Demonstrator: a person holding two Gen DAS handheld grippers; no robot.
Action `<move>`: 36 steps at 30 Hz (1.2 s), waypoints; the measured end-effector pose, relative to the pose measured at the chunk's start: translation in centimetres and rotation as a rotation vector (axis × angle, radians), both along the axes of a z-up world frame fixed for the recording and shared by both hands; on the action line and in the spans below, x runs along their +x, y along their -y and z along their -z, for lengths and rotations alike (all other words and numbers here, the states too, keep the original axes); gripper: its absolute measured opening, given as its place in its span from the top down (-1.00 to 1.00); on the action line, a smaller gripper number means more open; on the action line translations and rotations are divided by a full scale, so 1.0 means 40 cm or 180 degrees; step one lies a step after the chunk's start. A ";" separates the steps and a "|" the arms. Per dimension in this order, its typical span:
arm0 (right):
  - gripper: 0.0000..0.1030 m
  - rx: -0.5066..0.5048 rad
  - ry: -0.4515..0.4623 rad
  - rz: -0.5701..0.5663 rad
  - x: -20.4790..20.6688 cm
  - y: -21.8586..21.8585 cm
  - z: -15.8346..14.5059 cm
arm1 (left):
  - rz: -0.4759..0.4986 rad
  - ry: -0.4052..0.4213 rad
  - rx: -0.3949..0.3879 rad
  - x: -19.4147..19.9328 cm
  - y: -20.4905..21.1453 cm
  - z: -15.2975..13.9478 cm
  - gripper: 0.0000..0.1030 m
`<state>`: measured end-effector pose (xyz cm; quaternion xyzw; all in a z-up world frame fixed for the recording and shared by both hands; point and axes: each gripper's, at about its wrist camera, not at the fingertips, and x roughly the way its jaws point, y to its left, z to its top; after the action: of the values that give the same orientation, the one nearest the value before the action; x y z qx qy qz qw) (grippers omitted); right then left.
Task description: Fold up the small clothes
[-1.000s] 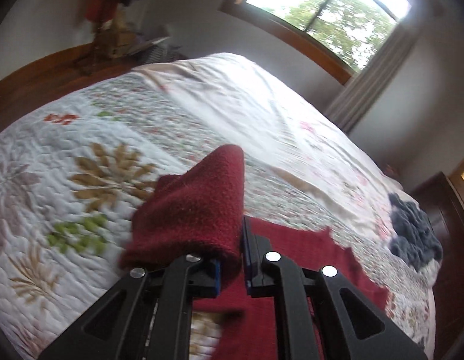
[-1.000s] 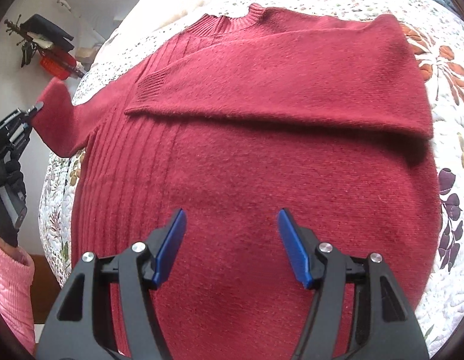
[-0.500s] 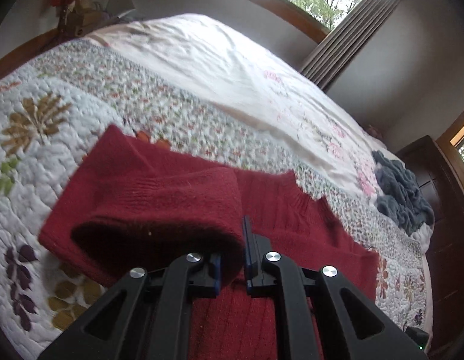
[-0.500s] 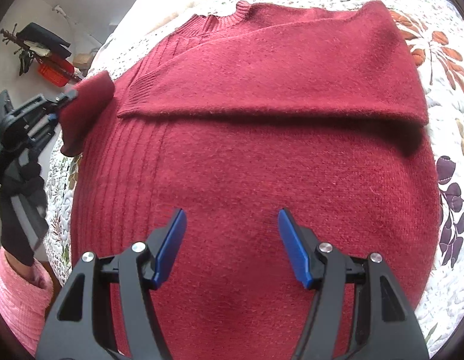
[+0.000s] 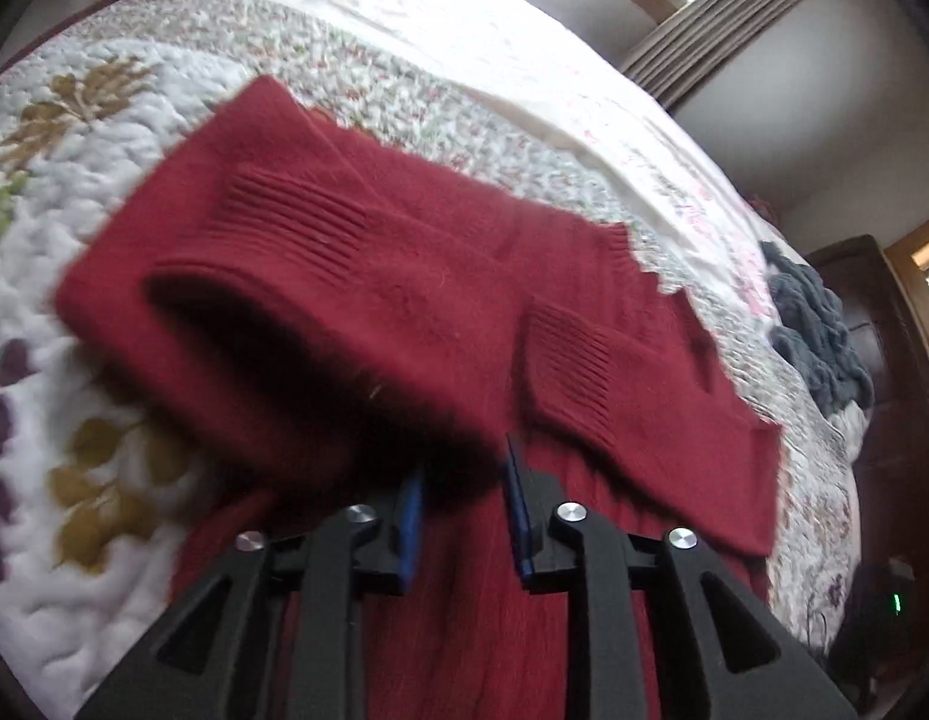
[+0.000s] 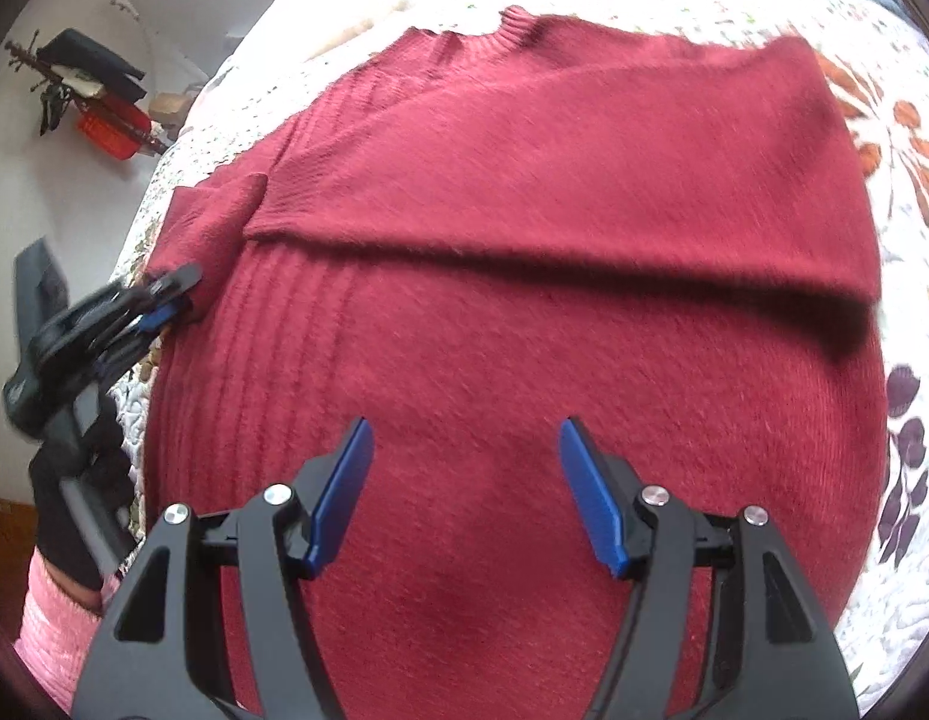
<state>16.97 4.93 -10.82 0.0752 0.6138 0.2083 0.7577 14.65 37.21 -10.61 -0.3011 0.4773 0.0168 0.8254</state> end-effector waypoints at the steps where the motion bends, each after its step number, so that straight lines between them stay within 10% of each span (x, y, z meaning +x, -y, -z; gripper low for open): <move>1: -0.26 0.0014 0.0013 -0.0017 0.006 -0.010 -0.007 | 0.0017 0.0056 0.0009 -0.019 -0.005 -0.019 0.49; 8: -0.26 0.0066 0.0010 -0.0129 0.035 -0.089 -0.020 | -0.0172 0.0381 0.0315 -0.021 -0.093 -0.137 0.34; 19: -0.26 0.0079 -0.0051 -0.0359 0.093 -0.217 -0.049 | 0.0004 -0.0092 0.0522 0.106 -0.113 0.038 0.36; 26: -0.25 0.0399 -0.0226 -0.0488 0.173 -0.369 -0.063 | -0.0344 0.0303 0.0136 0.019 -0.203 -0.079 0.23; 36: 0.02 0.0492 -0.0690 -0.0462 0.246 -0.533 0.041 | -0.0413 0.0192 0.0429 -0.028 -0.294 -0.126 0.21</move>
<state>26.82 26.26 -12.47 0.1109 0.6780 0.2998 0.6619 13.52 48.95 -5.59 -0.2755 0.4294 0.0932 0.8550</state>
